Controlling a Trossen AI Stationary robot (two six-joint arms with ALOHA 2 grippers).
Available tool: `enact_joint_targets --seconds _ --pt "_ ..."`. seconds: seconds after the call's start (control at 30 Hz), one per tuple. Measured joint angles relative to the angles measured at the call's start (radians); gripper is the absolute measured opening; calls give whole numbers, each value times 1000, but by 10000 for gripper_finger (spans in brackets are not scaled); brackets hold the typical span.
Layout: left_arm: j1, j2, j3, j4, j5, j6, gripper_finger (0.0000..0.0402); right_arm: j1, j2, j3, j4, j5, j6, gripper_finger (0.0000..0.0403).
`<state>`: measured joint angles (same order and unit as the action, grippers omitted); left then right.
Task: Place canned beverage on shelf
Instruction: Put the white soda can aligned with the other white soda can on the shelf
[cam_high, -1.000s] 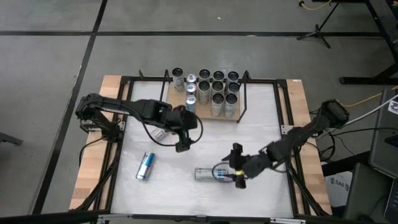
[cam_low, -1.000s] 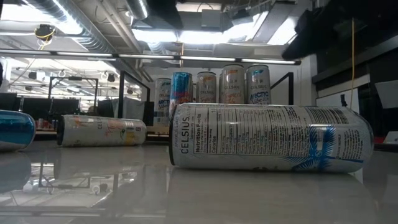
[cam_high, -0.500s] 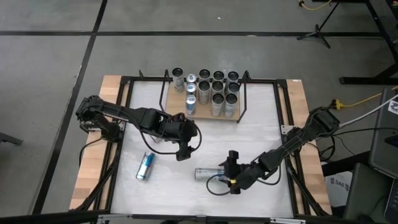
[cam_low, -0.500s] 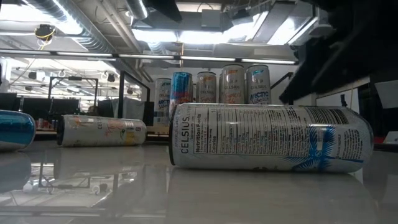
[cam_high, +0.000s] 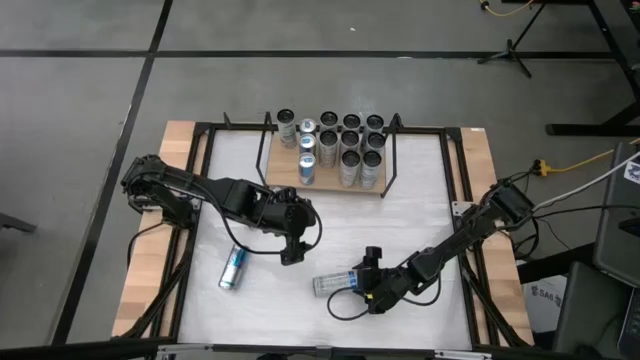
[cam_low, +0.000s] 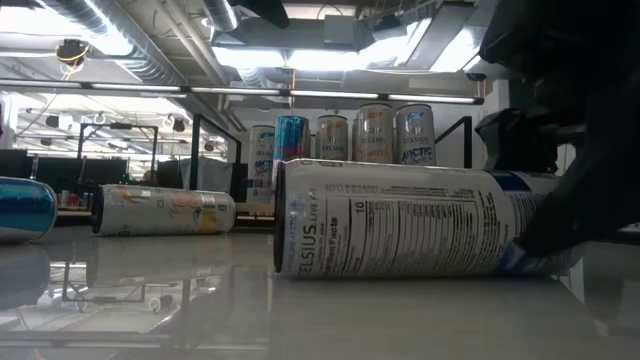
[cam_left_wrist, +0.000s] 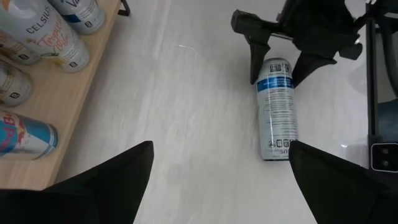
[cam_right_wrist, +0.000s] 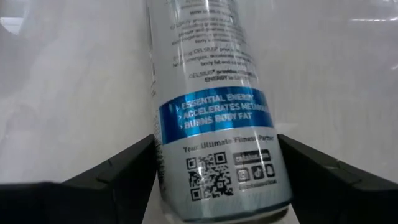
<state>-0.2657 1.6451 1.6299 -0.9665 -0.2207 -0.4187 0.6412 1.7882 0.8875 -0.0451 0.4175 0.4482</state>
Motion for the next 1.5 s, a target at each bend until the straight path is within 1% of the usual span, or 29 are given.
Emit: enact_joint_targets --seconds 0.13,0.3,0.53,0.77,0.9,1.07,1.33,1.4,1.5 --pt "1 0 0 0 -7 1 364 0 31 -1 1 -6 3 303" --pt "1 0 0 -1 -7 1 364 0 31 0 6 -7 -6 298" --pt "1 0 0 -1 -7 18 364 -12 31 0 9 -16 -10 241" --pt "1 -2 0 -14 -7 83 364 -13 24 -1 11 -10 -11 242" --pt "-4 -3 0 -101 2 114 364 -27 -8 -2 22 -19 -11 252" --pt "-30 -3 0 -191 -3 142 363 -71 -66 -2 34 -20 -9 242" --pt "-62 -3 0 -216 -8 172 363 -185 -158 -2 54 -101 -8 245" --pt "-74 -3 0 -215 2 191 363 -218 -184 -2 72 -145 -7 244" --pt "-102 -3 0 -203 1 246 363 -271 -213 -2 122 -250 -8 243"
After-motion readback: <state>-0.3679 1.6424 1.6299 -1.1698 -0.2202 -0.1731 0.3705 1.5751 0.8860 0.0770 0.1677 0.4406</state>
